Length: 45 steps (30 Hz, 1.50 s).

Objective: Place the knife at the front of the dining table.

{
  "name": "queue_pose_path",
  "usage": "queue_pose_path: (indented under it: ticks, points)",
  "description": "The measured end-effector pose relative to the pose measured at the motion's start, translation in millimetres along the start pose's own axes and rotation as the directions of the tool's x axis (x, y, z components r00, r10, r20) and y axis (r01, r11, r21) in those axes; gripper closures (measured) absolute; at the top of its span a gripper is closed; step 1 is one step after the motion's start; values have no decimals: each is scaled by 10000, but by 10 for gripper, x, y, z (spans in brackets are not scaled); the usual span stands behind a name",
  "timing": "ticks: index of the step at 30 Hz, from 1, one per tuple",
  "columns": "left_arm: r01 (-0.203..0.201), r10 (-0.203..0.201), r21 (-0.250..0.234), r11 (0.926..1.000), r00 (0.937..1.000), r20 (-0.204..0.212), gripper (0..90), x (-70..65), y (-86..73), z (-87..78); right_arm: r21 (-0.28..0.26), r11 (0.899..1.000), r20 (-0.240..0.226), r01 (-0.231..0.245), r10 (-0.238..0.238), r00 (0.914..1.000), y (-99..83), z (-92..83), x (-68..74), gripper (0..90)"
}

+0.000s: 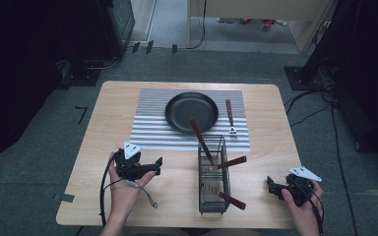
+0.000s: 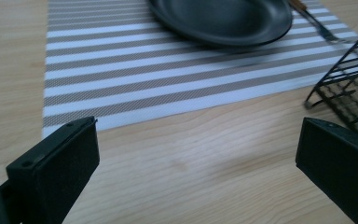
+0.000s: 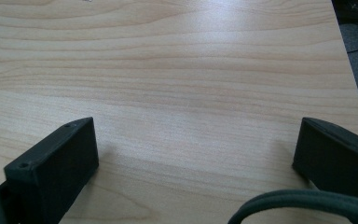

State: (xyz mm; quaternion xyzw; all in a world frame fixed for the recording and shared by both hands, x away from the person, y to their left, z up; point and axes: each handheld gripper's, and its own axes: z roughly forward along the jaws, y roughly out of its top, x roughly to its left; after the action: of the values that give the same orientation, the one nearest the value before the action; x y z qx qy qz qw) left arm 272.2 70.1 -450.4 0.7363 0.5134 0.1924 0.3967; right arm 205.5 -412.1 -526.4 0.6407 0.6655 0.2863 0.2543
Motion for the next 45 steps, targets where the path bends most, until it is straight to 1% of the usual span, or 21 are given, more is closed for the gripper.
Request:
queue_pose_path:
  ticks: [1,3,8,9,10,16,18,20,23,27,28,31,32,34,36,37,38,41,43,44,45]
  points:
    - [-25,25,-51,10000,9999,102,0,-32,27,10,-6,10000,6,1,-1,10000,0,1,0,0]
    - [-90,94,-164,9998,9996,254,67,-92,77,35,-3,10000,4,-7,7,10000,0,0,1,0]
    - [-94,110,-258,9996,9979,631,71,-222,187,115,-1,10000,4,-2,2,10000,0,0,0,0]
    - [-115,139,-355,9993,9976,680,92,-250,208,120,1,10000,3,4,-4,10000,0,0,0,0]
    - [-159,190,-451,9989,9974,698,140,-275,230,120,0,10000,1,2,-2,10000,0,0,0,0]
    - [-241,312,-618,9978,9927,1166,165,-404,369,138,-5,10000,-3,2,-2,10000,0,0,0,0]
    - [-309,387,-642,9975,9915,1240,243,-447,404,150,-22,10000,-3,-7,7,10000,-1,2,0,0]
    - [-327,416,-673,9972,9899,1355,256,-486,439,165,-17,10000,-4,5,-5,10000,-1,1,-1,0]
    - [-321,436,-787,9964,9879,1492,326,-533,498,175,-13,10000,-2,-5,5,10000,-1,1,0,0]
    - [-425,600,-933,9947,9792,1936,415,-606,575,183,-12,10000,-7,6,-6,10000,-1,1,-1,0]
    - [-506,692,-928,9944,9754,2094,451,-624,590,188,-10,10000,-10,-1,1,10000,-1,1,0,0]
    - [-489,699,-885,9949,9650,2527,496,-680,639,223,-18,10000,2,17,-17,10000,-1,1,-2,0]
    - [-507,722,-874,9949,9622,2626,503,-700,656,236,-15,10000,0,12,-12,10000,-1,1,-1,0]
    - [-576,804,-910,9942,9590,2716,525,-746,690,259,-19,10000,1,15,-15,10000,-1,1,-1,0]
    - [-624,871,-920,9938,9514,2953,573,-787,719,277,-15,10000,-1,18,-18,10000,-1,1,-2,0]
    - [-647,894,-906,9938,9490,3025,587,-808,733,289,-17,10000,1,16,-16,10000,-2,1,-2,0]
    - [-670,917,-909,9936,9485,3033,592,-827,746,304,-21,10000,1,6,-6,10000,-2,1,-1,0]
    - [-622,852,-859,9944,9511,2968,592,-855,784,366,-15,10000,0,9,-9,10000,-1,1,-1,0]
    - [-477,722,-882,9950,9511,3004,625,-858,805,394,-15,10000,2,7,-7,10000,-1,1,-1,0]
    - [-381,648,-908,9951,9479,3120,646,-857,813,401,-15,10000,1,6,-6,10000,-1,1,-1,0]
    - [-311,596,-912,9953,9424,3292,689,-858,820,401,-15,10000,1,5,-5,10000,-1,1,-1,0]
